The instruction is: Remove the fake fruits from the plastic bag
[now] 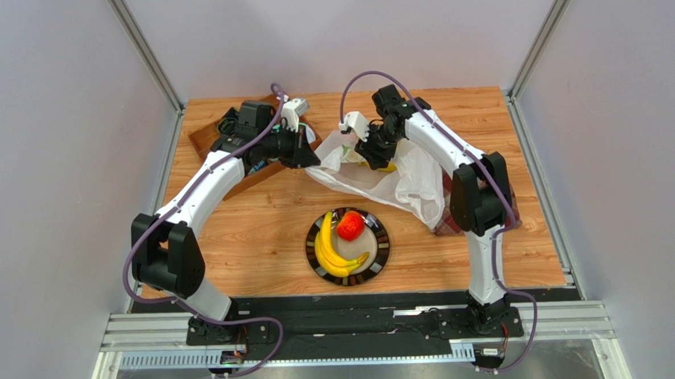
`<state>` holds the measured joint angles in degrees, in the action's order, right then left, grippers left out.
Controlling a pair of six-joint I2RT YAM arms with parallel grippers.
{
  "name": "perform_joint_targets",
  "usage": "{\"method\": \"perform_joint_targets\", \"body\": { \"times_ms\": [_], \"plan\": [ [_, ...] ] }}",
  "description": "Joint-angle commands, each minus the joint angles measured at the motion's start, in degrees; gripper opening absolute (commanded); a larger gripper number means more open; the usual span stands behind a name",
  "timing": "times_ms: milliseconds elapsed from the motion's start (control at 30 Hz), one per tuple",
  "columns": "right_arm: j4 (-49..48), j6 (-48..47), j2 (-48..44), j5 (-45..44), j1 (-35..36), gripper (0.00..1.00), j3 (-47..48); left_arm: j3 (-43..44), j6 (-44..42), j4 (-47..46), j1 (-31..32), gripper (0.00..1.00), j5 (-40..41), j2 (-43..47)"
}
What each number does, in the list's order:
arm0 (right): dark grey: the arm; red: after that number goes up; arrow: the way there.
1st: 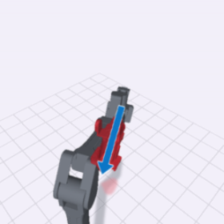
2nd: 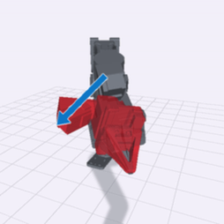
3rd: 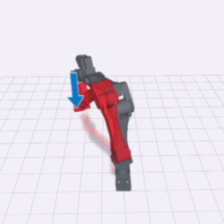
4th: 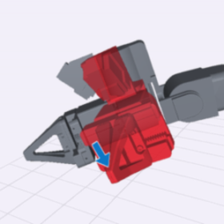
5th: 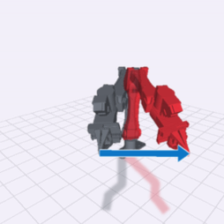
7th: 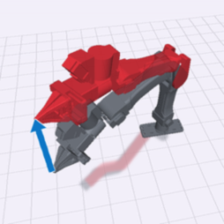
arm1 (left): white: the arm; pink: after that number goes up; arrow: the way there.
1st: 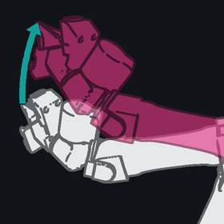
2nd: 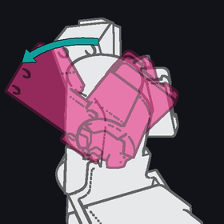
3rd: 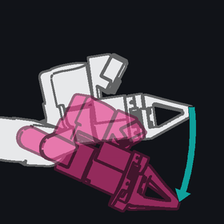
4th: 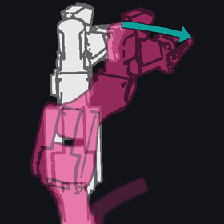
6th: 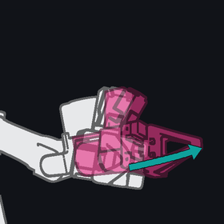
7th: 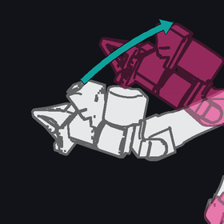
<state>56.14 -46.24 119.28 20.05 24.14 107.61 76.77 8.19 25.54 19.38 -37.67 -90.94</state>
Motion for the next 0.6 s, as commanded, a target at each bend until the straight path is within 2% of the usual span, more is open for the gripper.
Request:
{"method": "perform_joint_targets", "body": {
  "times_ms": [0,167,233,267,300,400,567],
  "plan": [
    [1.25,-4.91,3.58,-2.12,-0.67,0.47,5.58,1.63,-2.12,0.12,0.05,0.00,-1.70,2.43],
    [1.78,-8.95,6.04,-4.75,-0.94,0.48,6.82,1.80,-2.03,0.21,0.05,0.00,-2.06,1.82],
    [1.17,-10.36,7.19,-7.12,-0.94,0.53,6.82,2.06,-2.03,0.12,0.05,0.00,-2.14,1.55],
    [0.73,-10.45,7.54,-7.66,-1.11,0.57,6.65,2.07,-1.95,0.21,0.05,0.00,-2.23,1.46],
    [-1.19,-10.19,7.54,-8.27,-1.29,0.68,6.38,2.15,-2.03,0.04,0.05,0.00,-2.23,1.46],
    [-4.63,-10.62,7.37,-10.12,-1.64,0.80,4.54,2.07,-2.03,0.12,0.14,0.00,-2.32,1.38],
    [-6.22,-13.26,10.52,-13.19,-1.55,0.84,5.93,1.54,-1.95,-0.05,0.14,0.00,-2.58,1.29]
  ]
}}
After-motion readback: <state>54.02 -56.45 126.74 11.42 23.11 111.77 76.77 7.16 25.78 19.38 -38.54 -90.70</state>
